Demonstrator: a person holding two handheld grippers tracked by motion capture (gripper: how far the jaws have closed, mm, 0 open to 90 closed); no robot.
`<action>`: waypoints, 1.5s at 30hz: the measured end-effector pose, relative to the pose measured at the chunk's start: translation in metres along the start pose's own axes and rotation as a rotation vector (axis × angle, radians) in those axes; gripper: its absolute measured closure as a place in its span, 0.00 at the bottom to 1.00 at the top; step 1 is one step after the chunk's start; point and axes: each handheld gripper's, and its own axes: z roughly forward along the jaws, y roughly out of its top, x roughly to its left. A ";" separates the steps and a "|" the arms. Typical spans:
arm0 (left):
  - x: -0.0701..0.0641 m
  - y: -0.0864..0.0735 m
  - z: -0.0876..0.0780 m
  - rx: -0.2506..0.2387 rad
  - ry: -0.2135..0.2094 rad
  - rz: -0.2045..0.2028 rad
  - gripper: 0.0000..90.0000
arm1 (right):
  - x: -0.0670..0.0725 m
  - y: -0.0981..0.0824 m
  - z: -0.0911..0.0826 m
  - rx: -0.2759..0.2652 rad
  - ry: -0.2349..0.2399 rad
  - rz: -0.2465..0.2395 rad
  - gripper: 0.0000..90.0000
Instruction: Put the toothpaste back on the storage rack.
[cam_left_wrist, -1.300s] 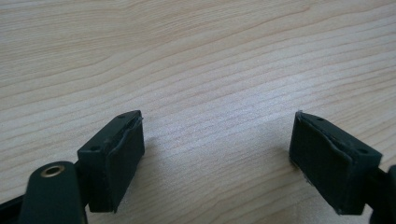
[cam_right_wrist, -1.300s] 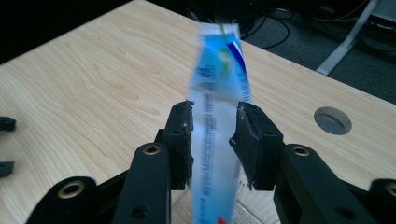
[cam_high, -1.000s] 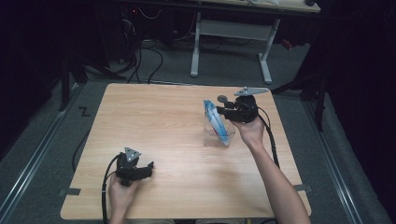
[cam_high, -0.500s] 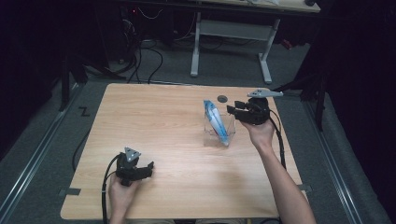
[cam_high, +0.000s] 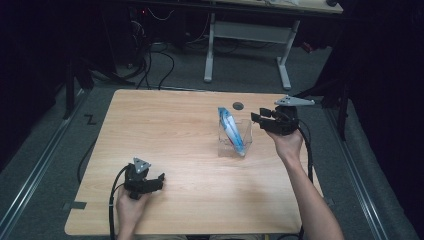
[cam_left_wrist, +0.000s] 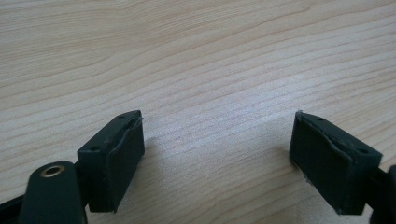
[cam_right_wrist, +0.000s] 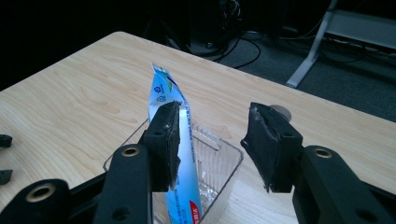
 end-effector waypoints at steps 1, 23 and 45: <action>0.000 0.000 0.000 0.000 0.000 0.000 0.20 | -0.001 0.000 -0.002 -0.003 -0.004 -0.002 0.61; 0.000 0.000 0.000 0.000 0.000 -0.001 0.20 | -0.010 -0.011 -0.029 -0.055 -0.070 -0.009 0.62; 0.000 0.000 0.000 0.001 0.000 0.001 0.20 | -0.017 -0.028 -0.055 -0.077 -0.088 0.001 0.63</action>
